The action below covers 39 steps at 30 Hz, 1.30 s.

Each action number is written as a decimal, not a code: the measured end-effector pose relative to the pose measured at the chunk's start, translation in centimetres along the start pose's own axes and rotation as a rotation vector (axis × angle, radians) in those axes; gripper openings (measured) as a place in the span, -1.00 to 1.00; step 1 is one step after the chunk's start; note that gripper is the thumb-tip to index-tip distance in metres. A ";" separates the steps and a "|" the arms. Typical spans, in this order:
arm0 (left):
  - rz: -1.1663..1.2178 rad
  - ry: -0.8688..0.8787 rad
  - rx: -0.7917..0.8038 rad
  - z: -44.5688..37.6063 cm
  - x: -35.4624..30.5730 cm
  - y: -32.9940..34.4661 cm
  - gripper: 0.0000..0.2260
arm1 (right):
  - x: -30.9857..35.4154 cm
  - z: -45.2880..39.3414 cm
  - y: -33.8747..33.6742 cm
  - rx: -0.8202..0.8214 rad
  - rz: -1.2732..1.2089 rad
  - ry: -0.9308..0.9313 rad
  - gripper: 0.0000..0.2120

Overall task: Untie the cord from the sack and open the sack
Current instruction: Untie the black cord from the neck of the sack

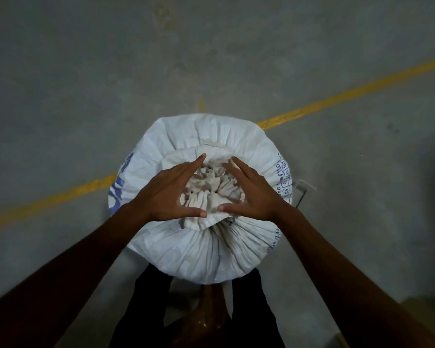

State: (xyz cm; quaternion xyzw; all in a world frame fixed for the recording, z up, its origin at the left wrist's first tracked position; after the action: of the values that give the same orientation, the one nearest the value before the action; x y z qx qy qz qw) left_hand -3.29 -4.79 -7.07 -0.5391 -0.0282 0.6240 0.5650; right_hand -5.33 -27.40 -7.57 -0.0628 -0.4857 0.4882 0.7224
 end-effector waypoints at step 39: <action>-0.306 0.365 -0.488 -1.9 4.3 2.3 -0.48 | -1.1 -7.5 4.1 -0.299 0.719 -0.485 -0.56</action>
State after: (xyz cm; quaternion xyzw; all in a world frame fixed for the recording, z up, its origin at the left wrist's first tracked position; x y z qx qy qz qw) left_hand -2.57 -3.56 -12.16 -0.7507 -0.1557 0.4002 0.5020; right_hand -2.32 -23.28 -14.50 -0.2147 -0.6535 0.6328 0.3555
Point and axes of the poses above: each hand's wrist, its own z-axis away from the middle knuckle, its own y-axis out of the palm, x = y × z, the point moved 6 cm from there along -z, towards the middle knuckle, and after that the axes turned 1 degree about -z, right-handed, at the moved point
